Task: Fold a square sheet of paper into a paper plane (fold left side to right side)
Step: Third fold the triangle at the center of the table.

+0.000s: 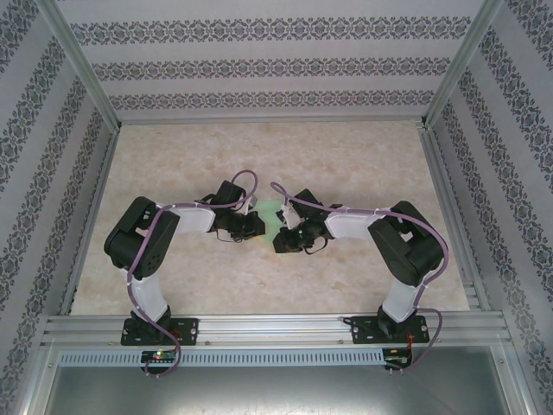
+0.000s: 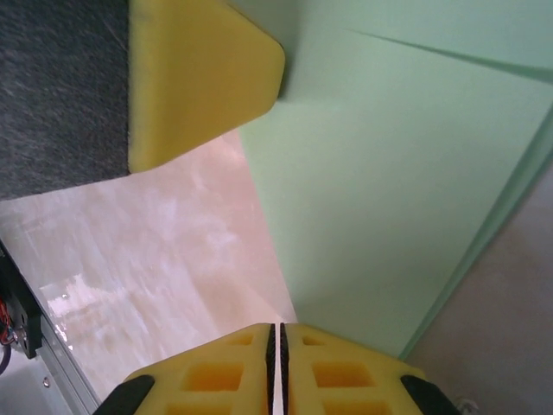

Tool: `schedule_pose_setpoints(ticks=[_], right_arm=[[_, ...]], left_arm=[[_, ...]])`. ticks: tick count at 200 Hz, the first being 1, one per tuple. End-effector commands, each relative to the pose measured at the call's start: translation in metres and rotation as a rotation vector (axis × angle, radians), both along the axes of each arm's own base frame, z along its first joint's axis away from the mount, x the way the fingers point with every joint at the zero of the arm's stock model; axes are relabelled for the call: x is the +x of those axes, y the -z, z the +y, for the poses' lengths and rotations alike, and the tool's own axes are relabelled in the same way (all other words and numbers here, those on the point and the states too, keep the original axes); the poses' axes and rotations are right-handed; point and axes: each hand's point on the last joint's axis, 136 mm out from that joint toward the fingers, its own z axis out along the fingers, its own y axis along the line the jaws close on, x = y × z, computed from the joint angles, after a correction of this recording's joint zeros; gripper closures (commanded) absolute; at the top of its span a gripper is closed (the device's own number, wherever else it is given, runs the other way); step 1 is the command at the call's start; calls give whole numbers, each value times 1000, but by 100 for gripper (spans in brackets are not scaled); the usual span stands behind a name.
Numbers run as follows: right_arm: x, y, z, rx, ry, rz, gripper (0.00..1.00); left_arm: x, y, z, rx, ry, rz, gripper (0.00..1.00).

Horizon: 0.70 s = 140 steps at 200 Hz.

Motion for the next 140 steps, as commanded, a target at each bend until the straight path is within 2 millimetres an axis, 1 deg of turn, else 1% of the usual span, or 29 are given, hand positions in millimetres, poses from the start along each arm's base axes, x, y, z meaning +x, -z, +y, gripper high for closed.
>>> schedule_pose_setpoints(ticks=[1,35,69,120,140], right_arm=[[-13,13,-7,-37,-17,47,88],[-18,18,-9,-40,-13,68,88],[-24,21,-12,-42,-12,90,91],[-34,17,-11,-5,-10,126,92],[-34,12,-8,25,-3,128,92]], left_arm=[[-15,35,21,146,-14,66,88],[-14,34,21,148,-14,62,88],[-14,35,22,153,-13,65,88],[-13,35,21,150,-14,62,88],[-14,35,21,151,-15,64,88]])
